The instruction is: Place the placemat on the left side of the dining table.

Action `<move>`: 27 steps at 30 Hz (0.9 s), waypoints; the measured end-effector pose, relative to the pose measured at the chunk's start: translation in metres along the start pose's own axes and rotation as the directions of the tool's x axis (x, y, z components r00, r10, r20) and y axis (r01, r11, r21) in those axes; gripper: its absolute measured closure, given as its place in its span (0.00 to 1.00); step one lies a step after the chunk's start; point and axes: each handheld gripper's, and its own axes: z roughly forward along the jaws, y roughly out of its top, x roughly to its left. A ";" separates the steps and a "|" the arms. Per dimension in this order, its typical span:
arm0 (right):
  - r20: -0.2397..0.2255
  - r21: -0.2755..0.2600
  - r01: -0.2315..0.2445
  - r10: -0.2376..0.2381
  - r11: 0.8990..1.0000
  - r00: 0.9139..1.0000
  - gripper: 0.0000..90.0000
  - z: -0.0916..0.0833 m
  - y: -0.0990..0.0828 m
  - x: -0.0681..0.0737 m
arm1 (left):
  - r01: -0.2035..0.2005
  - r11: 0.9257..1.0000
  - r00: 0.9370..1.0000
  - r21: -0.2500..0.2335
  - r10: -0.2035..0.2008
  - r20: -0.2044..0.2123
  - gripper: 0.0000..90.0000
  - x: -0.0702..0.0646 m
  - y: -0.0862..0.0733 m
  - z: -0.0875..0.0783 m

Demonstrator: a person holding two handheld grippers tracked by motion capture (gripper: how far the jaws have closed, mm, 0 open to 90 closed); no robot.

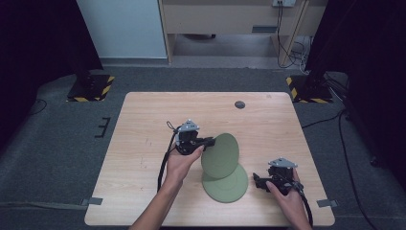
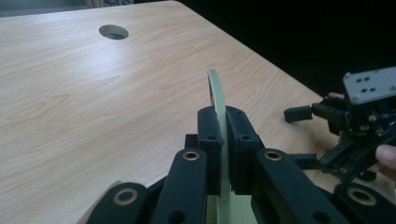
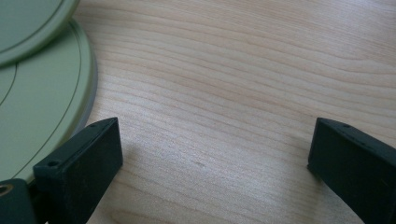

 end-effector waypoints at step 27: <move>0.000 0.005 -0.001 0.001 1.000 1.000 0.03 0.000 0.000 0.000 | 0.002 0.999 0.992 -0.044 -0.007 -0.124 0.95 0.020 0.029 -0.029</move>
